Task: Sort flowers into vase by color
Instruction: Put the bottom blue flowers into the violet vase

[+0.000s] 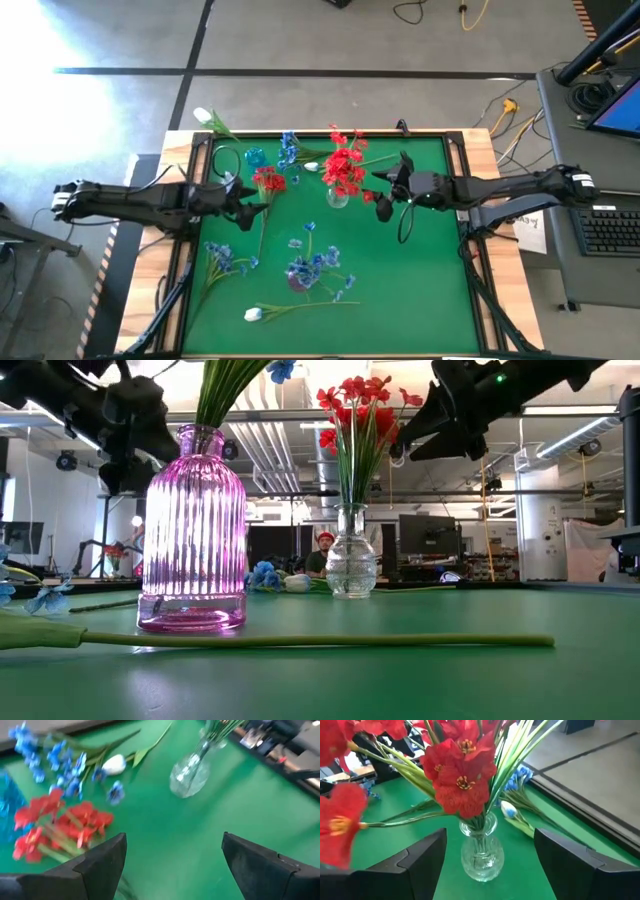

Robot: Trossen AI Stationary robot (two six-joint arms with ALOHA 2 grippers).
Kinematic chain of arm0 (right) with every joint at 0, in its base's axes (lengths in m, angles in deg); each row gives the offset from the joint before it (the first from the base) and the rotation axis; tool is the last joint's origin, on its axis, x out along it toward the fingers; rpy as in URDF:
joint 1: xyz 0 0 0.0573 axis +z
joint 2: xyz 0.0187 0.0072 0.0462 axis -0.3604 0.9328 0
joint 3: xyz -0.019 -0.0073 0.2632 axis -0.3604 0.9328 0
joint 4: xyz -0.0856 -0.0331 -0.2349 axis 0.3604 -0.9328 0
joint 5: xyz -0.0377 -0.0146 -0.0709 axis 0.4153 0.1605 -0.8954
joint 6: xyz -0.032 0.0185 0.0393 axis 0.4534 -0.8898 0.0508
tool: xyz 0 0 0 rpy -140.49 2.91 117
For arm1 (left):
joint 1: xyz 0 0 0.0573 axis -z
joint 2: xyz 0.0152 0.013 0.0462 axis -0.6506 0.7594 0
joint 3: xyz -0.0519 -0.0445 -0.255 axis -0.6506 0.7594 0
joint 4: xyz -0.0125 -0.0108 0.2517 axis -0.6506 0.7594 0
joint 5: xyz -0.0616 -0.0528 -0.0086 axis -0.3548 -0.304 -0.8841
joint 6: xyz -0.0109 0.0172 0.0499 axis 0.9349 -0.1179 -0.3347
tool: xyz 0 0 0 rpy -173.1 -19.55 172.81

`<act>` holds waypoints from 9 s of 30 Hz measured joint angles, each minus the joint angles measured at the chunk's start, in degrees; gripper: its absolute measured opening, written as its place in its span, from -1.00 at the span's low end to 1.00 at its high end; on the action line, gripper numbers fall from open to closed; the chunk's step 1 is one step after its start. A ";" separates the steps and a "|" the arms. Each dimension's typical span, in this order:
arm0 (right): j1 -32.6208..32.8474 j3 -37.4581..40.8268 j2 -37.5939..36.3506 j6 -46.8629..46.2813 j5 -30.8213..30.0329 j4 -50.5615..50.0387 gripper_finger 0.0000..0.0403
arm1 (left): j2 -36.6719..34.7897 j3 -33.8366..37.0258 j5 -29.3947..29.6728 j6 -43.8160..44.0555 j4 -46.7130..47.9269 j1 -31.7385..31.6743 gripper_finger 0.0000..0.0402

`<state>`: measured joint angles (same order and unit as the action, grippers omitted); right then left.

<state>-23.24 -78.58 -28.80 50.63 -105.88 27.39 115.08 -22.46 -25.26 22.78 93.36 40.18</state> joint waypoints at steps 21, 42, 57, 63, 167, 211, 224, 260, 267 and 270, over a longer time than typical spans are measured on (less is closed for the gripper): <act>0.00 -11.02 0.00 -9.22 0.52 -25.28 0.45 | 11.84 -1.28 -5.50 12.18 10.99 0.00 0.57; 0.00 -15.71 0.00 -11.24 0.37 -34.73 0.45 | 20.21 -16.19 -17.29 32.48 36.92 16.69 0.57; 0.00 -15.51 0.02 -10.88 0.42 -34.71 0.45 | 29.88 -27.21 -18.27 49.32 45.80 31.18 0.60; 0.00 -15.51 0.02 -10.29 0.44 -34.71 0.45 | 31.77 -27.01 -19.19 63.39 45.76 40.19 0.67; 0.11 -14.03 0.07 -7.83 4.42 -32.61 0.45 | 30.34 -40.51 57.93 30.08 35.46 48.63 -1.00; 9.27 -18.85 -4.92 -34.45 9.97 -58.28 0.45 | 21.22 -8.86 30.91 -47.37 -61.57 48.59 -1.00; 9.29 -18.09 -4.17 -35.34 8.81 -56.71 0.45 | 25.98 -8.48 30.92 -48.30 -67.71 46.29 -1.00; 9.35 -18.07 -4.17 -34.78 7.37 -56.67 0.45 | 37.22 -9.29 31.61 -48.68 -67.85 45.13 -1.00; 9.35 -18.05 -4.17 -34.76 7.34 -56.67 0.45 | 39.48 -9.29 31.62 -48.26 -67.64 45.13 -1.00; 9.35 -18.05 -4.17 -34.76 7.32 -56.67 0.45 | 40.43 -9.29 31.64 -47.26 -67.52 45.13 -1.00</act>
<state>-13.88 -96.63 -32.98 15.87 -98.56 -29.28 155.51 -31.75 6.38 -24.48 25.84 85.32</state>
